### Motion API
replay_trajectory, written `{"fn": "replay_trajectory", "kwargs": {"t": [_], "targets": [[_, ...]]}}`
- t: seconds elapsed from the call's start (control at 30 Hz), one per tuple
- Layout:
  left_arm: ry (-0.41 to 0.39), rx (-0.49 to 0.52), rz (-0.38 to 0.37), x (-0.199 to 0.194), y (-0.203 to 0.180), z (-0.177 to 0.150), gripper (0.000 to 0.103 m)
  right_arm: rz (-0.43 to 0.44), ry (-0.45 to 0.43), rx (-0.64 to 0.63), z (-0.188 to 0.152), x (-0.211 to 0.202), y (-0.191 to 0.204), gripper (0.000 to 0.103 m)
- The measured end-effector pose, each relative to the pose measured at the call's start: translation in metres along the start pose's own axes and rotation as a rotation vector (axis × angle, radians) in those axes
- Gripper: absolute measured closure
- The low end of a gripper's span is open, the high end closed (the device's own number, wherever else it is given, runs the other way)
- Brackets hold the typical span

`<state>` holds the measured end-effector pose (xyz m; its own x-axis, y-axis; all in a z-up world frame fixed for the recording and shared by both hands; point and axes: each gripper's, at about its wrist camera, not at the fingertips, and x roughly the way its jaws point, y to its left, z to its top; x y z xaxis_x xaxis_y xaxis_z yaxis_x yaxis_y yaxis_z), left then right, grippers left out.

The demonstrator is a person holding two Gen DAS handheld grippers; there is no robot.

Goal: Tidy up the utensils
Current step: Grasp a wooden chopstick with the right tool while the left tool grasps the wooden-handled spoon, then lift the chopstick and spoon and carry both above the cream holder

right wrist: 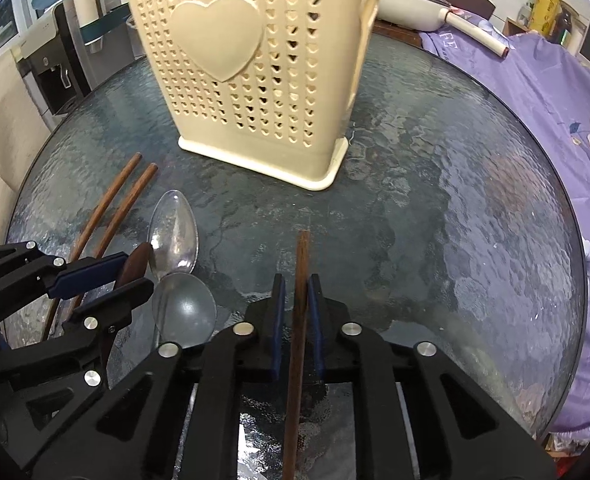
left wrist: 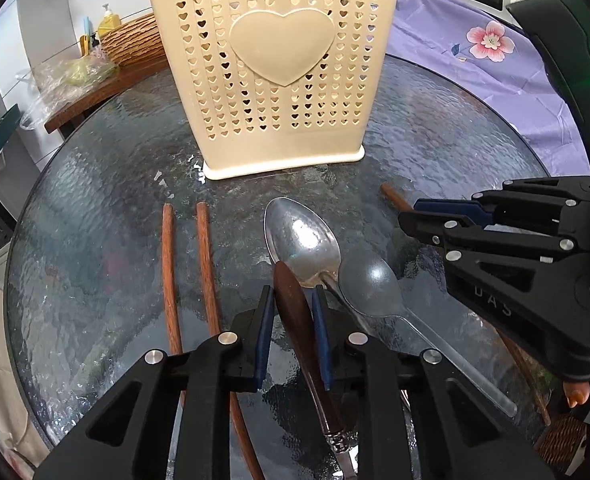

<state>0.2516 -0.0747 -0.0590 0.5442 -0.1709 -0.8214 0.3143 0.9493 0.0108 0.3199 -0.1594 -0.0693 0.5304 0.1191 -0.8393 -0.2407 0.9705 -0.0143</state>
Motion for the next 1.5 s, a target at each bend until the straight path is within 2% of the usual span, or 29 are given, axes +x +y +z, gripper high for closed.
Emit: {"fn": "replay_trajectory", "kwargs": {"t": [0.3, 0.47, 0.73, 1.0, 1.5], "targets": [[-0.009, -0.041, -0.014, 0.0, 0.009, 0.0, 0.086, 0.012, -0.016, -0.005, -0.004, 0.0, 0.003, 0.095], [-0.01, -0.072, -0.036, 0.0, 0.015, 0.001, 0.087, 0.065, -0.03, 0.028, -0.005, -0.001, -0.003, 0.095], [-0.05, -0.087, -0.038, -0.012, 0.021, 0.004, 0.088, 0.119, -0.103, 0.062, 0.0, -0.022, -0.013, 0.095], [-0.108, -0.112, -0.065, -0.037, 0.032, 0.003, 0.088, 0.215, -0.202, 0.146, 0.004, -0.057, -0.034, 0.095], [-0.184, -0.113, -0.113, -0.071, 0.033, 0.003, 0.088, 0.282, -0.325, 0.185, 0.004, -0.102, -0.048, 0.095]]}}
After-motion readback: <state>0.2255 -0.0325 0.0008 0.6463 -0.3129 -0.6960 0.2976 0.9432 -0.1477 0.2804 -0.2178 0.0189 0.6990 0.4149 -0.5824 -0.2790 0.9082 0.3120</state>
